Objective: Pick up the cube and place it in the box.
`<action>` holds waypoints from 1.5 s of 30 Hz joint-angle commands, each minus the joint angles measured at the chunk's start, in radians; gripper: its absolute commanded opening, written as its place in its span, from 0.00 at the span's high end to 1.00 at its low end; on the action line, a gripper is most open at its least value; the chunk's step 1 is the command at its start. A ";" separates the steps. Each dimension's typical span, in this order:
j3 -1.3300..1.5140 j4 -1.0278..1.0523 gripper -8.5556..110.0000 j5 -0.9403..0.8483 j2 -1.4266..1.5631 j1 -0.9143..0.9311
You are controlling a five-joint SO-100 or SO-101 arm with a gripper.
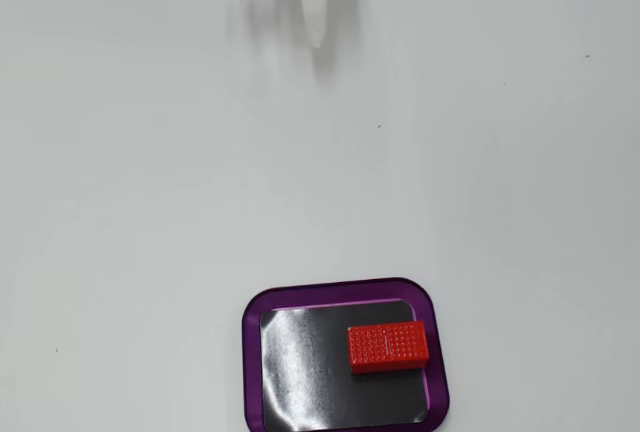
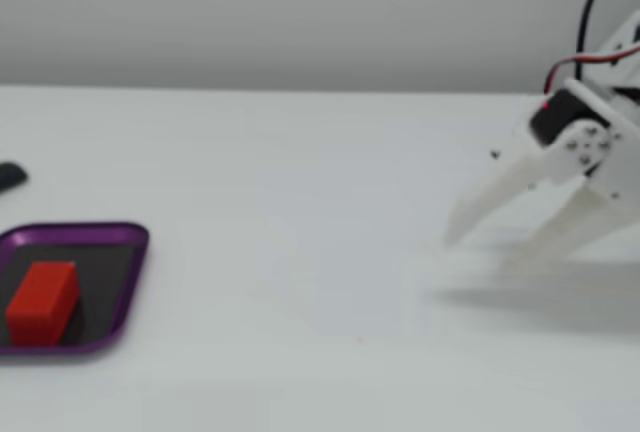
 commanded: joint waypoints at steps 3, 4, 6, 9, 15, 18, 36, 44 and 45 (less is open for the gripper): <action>0.064 -0.012 0.80 0.067 0.055 0.005; 0.064 -0.012 0.80 0.066 0.055 0.005; 0.064 -0.011 0.80 0.063 0.055 0.005; 0.064 0.008 0.84 0.063 0.055 0.006; 0.064 0.015 0.93 0.069 0.055 0.006; 0.066 0.008 0.93 0.058 0.055 0.008; 0.064 0.008 0.93 0.060 0.055 0.026; 0.064 0.008 0.93 0.060 0.055 0.026; 0.064 0.008 0.93 0.060 0.055 0.026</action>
